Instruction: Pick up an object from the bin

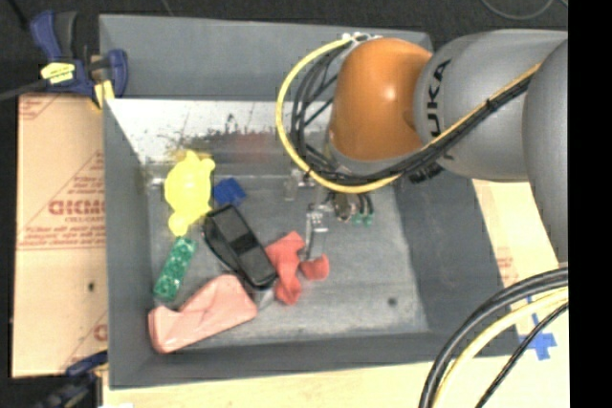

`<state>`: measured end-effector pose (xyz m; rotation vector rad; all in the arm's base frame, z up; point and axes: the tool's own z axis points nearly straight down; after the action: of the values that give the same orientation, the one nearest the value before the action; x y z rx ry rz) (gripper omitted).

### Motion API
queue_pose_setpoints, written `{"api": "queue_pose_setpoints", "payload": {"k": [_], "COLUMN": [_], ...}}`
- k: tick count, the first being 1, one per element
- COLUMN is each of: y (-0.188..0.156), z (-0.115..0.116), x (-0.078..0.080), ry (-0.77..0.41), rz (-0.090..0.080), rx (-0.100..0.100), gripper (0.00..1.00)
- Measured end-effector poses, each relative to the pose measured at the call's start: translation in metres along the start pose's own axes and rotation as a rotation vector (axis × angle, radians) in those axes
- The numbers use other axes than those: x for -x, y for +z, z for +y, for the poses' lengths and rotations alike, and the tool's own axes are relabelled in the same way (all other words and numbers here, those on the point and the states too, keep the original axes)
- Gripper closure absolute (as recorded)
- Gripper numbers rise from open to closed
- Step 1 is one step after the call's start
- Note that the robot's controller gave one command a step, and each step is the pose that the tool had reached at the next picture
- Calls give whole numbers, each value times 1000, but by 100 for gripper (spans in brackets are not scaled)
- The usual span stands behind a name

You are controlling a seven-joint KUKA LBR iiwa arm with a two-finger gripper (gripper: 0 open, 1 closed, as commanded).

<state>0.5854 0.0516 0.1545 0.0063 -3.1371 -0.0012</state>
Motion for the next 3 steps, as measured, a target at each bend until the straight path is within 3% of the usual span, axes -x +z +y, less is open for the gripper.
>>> {"api": "queue_pose_setpoints", "payload": {"k": [1,2,3], "y": [-5,41,75], "z": [0,-25,-34], "x": [2,-17,-17], "ry": [1,-48,-20], "rz": [-8,-13,-6], "rx": [0,0,0], "gripper": [0,0,0]}}
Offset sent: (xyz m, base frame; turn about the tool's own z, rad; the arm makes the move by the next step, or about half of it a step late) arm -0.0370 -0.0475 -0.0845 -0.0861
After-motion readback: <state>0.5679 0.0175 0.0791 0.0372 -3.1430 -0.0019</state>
